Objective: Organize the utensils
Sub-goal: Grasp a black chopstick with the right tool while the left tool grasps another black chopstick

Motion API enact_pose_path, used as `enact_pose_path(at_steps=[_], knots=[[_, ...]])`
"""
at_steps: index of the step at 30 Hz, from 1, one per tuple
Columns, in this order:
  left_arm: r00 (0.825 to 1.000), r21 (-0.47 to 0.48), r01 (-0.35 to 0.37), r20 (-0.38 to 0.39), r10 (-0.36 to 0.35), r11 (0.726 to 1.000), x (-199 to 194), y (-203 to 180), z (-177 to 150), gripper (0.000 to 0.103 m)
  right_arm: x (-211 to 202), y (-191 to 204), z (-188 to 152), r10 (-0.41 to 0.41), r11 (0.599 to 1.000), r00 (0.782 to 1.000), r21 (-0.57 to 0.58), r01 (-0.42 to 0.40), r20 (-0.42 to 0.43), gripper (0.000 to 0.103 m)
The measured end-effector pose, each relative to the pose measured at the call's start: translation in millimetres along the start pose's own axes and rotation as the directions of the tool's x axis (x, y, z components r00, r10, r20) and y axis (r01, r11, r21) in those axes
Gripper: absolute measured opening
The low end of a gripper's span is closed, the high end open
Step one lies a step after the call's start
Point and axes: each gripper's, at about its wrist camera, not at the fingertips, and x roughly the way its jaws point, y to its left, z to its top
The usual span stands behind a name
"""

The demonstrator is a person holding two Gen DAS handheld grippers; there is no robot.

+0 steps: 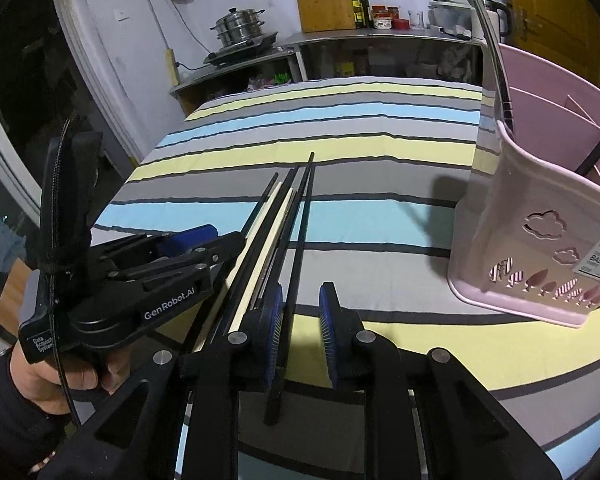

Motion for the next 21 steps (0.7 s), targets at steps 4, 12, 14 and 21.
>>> enact_pose_path(at_steps=[4,12,14,21], knots=[[1.0,0.024,-0.027,-0.003,0.027,0.999,0,0,1,0.021,4,2,3,-0.004,1.0,1.0,-0.001,0.004,-0.002,0.02],[1.0,-0.051,-0.017,-0.01,0.017,0.999,-7,27,-3,0.011,25,5,15,-0.013,1.0,1.0,-0.021,0.012,-0.017,0.02],[1.0,-0.064,-0.007,-0.012,0.006,0.998,-8,32,-3,0.011,33,6,18,-0.016,1.0,1.0,-0.025,0.015,-0.021,0.02],[1.0,-0.099,0.013,-0.017,-0.014,0.995,-4,36,0,0.011,61,6,31,-0.039,0.999,0.998,-0.04,0.037,-0.051,0.02]])
